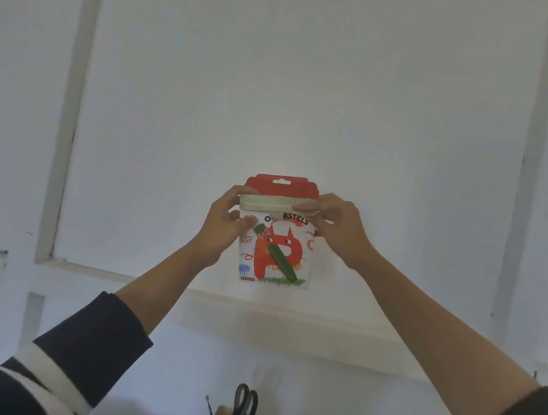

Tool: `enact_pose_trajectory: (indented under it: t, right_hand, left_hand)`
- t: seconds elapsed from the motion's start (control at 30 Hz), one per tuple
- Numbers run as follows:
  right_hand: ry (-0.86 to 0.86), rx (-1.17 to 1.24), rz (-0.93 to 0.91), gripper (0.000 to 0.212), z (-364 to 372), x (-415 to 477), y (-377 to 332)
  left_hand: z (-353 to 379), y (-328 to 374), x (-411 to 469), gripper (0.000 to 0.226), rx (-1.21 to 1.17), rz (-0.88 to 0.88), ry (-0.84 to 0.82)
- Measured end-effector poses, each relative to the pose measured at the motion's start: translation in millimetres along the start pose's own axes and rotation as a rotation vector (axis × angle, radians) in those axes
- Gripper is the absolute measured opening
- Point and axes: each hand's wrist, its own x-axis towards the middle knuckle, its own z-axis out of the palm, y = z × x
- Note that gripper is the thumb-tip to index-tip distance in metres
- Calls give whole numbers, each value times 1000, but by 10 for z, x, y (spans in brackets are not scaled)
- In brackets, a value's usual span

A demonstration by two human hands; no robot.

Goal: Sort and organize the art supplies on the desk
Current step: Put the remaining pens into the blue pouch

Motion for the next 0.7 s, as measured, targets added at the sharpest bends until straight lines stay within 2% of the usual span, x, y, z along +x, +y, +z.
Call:
enact_pose_trajectory:
  t: [0.07, 0.13, 0.23, 0.4, 0.53, 0.63, 0.7]
  right_hand:
    - [35, -56, -45, 22, -1, 13, -11]
    - [66, -89, -84, 21, 3, 5, -12]
    - [152, -99, -129, 20, 91, -50, -18]
    - [212, 16, -161, 22, 391, -172, -164]
    - [146, 133, -101, 19, 751, -266, -335]
    - [53, 141, -164, 19, 996, -378, -448]
    - [-61, 158, -209, 27, 1126, -447, -519]
  left_hand:
    - [-6, 48, 16, 28, -125, -57, -61]
    - [16, 117, 10, 31, -180, -90, -46]
    - [109, 163, -39, 37, -22, -55, 85]
    - [118, -40, -177, 104, 426, 171, 25]
    - [-37, -166, -406, 114, 630, 166, 163]
    - [-215, -196, -605, 108, 670, 164, 281]
    - [-455, -191, -743, 104, 697, 186, 280]
